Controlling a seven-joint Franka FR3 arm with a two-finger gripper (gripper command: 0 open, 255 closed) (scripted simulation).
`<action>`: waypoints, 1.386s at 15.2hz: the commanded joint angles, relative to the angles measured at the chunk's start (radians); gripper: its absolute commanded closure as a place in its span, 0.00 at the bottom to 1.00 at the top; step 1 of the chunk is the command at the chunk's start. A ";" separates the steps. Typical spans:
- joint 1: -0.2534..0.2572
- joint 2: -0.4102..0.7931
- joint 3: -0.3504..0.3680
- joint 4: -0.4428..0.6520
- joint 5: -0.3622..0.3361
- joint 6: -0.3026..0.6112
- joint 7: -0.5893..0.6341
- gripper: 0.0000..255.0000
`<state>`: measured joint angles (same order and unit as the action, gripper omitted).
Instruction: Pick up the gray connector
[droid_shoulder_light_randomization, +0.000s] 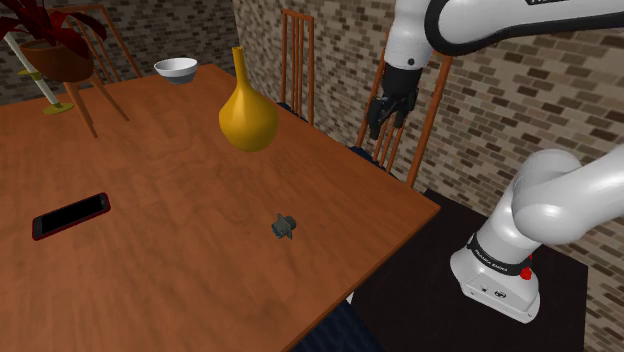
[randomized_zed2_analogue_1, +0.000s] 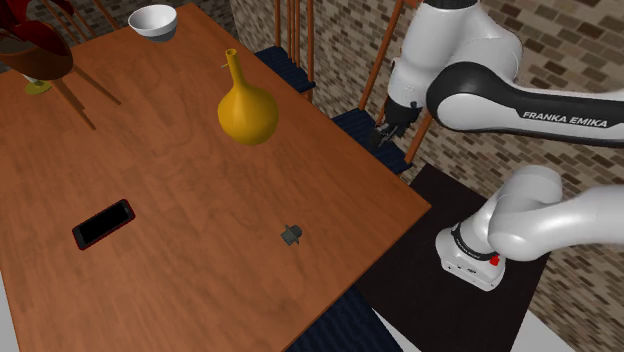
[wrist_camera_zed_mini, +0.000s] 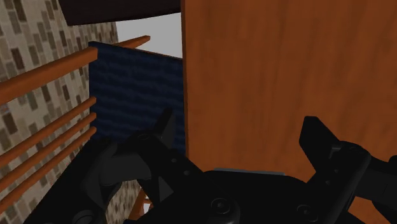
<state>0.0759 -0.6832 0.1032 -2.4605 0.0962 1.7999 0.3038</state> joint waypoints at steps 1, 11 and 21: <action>0.019 0.030 0.045 0.003 0.024 0.030 0.049 0.00; 0.077 0.252 0.257 0.109 0.076 0.164 0.284 0.00; 0.102 0.577 0.450 0.331 -0.034 0.258 0.566 0.00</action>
<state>0.1735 -0.1411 0.5353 -2.1543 0.0796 2.0513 0.8355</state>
